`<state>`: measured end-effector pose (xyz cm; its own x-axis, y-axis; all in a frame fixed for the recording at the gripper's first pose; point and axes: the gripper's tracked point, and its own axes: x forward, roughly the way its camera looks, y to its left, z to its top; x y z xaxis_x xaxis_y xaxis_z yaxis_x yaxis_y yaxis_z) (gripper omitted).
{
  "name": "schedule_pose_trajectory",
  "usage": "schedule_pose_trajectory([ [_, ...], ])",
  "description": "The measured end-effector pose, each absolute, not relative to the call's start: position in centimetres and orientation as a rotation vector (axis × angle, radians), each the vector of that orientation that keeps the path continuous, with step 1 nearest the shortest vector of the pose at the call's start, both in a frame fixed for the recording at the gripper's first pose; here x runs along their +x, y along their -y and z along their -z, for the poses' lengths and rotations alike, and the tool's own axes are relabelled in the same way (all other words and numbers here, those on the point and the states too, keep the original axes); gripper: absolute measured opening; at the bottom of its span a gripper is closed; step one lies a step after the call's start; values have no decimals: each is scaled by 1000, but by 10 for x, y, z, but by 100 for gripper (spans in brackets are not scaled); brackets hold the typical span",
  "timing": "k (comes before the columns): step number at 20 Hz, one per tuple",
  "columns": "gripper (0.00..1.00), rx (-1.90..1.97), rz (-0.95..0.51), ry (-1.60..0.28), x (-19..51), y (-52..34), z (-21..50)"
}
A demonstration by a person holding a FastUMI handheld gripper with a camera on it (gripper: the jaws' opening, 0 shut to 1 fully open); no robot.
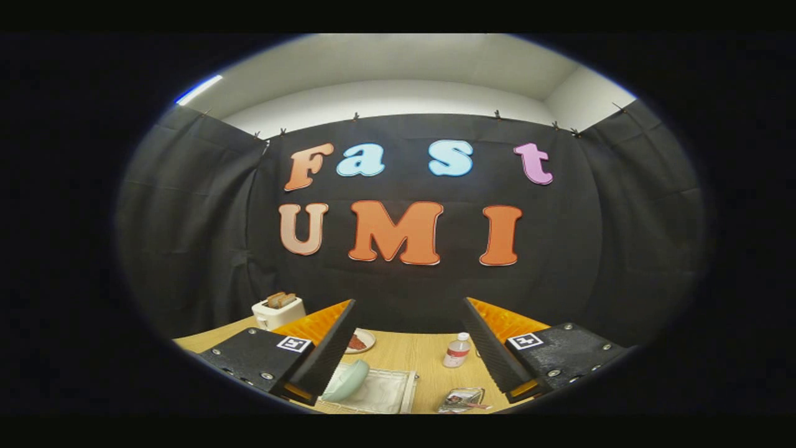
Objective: Take the plate from the dish rack, then take the spoon from the basket and place it into the plate.
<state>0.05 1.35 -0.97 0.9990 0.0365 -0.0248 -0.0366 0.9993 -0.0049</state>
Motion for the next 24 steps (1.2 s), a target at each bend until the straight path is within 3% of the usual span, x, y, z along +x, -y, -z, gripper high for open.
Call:
schedule_pose_trajectory([
  [13, 99, 26, -44, -117, 8, -20, 40],
  [24, 99, 23, -132, -489, 26, -47, 132],
])
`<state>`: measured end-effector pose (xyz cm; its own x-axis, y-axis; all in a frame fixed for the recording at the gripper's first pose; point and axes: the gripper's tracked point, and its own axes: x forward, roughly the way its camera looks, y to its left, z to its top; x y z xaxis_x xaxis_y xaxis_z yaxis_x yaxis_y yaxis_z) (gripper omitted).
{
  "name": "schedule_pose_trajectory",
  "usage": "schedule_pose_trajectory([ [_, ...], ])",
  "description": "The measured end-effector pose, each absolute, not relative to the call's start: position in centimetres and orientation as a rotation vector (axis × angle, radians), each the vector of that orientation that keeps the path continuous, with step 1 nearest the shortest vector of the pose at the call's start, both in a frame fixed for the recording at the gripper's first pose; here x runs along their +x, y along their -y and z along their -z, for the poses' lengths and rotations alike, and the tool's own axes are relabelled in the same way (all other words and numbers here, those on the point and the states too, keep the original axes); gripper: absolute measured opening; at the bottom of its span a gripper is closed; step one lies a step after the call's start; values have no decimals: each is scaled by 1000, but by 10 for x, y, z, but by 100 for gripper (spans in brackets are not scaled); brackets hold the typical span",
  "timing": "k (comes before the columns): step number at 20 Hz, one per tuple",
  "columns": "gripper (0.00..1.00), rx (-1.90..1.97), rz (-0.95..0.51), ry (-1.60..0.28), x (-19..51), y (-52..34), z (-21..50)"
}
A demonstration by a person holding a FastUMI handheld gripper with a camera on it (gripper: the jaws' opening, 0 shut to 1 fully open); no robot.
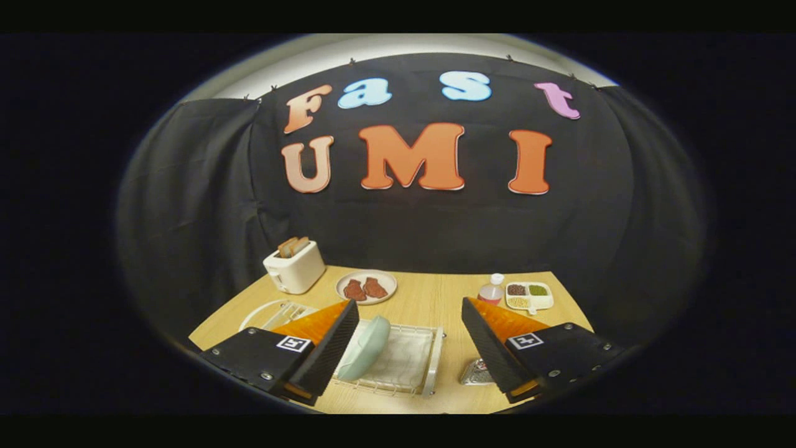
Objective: Take the plate from the dish rack, then take the spoon from the basket and place it into the plate.
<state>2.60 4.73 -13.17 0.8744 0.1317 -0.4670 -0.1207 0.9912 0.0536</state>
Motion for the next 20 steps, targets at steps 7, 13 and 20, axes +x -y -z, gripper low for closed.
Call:
schedule_pose_trajectory([
  [7, 97, 67, -200, -795, 26, -69, 197],
  [13, 81, 58, -224, -985, 21, -88, 238],
  [20, 70, -20, -220, -1184, 15, -108, 279],
])
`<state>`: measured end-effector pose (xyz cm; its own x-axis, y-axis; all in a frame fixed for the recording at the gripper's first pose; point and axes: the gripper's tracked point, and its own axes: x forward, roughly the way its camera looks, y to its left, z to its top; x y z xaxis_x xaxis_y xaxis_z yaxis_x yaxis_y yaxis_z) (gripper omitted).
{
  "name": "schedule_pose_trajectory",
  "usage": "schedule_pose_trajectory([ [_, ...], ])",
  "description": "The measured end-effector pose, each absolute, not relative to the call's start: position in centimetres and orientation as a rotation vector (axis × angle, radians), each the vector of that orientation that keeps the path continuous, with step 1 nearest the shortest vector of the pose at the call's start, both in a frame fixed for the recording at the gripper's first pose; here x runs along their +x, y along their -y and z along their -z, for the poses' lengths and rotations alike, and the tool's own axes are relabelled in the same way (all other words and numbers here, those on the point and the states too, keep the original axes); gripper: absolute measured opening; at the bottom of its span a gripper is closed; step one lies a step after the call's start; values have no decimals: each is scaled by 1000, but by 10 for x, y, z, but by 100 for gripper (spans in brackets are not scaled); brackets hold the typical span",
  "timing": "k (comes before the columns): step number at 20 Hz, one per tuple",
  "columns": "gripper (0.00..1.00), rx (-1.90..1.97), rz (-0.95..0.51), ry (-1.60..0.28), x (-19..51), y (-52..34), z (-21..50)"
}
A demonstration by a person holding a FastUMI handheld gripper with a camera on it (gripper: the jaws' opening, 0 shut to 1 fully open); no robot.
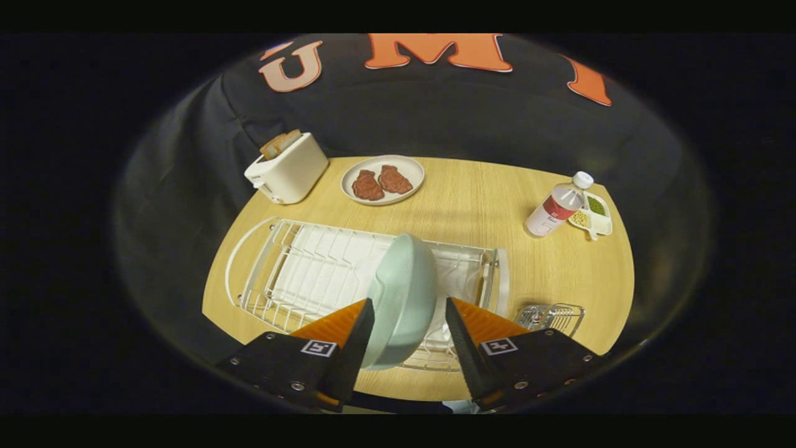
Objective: Take the plate from the dish rack, then take the spoon from the basket and place it into the plate.
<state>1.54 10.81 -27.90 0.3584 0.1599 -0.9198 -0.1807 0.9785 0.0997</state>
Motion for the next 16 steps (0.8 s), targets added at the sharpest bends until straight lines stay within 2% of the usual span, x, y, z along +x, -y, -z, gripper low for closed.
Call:
schedule_pose_trajectory([
  [1, 66, -32, -210, -1209, 14, -110, 285],
  [2, 57, -52, -203, -1227, 12, -111, 290],
  [4, 46, -85, -186, -1240, 12, -113, 294],
  [7, 43, -120, -120, -1265, 13, -111, 296],
  [16, 26, -238, 64, -1247, 20, -105, 281],
])
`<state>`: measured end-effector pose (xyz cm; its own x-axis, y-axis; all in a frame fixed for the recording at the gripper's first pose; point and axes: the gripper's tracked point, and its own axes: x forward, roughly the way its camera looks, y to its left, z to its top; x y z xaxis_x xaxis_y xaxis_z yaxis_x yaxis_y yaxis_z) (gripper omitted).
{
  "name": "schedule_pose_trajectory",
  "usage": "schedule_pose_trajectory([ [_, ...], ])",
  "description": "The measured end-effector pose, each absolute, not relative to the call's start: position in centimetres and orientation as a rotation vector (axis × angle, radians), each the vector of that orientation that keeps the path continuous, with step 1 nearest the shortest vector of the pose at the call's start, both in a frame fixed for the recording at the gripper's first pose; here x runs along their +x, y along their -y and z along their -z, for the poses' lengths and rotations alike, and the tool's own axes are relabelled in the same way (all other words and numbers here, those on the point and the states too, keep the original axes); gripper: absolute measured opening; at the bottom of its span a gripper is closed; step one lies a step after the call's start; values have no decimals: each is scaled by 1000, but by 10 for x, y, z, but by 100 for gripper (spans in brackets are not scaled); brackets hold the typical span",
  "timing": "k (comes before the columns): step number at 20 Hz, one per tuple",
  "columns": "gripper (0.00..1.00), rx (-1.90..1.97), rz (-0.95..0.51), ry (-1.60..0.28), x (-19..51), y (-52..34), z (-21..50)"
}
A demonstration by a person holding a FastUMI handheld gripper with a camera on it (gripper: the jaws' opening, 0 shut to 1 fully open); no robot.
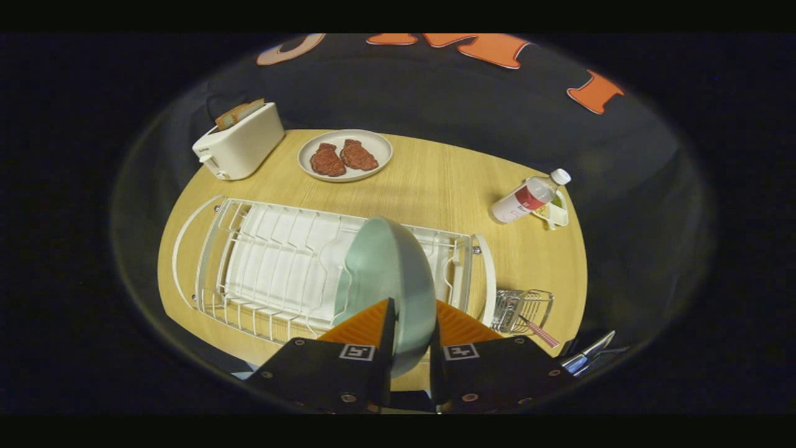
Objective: Take the plate from the dish rack, then take the spoon from the basket and place it into the plate.
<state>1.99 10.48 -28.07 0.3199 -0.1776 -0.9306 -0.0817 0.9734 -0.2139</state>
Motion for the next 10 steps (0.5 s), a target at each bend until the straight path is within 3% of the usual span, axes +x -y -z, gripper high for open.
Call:
schedule_pose_trajectory([
  [10, 21, -277, 169, -1108, 29, -100, 224],
])
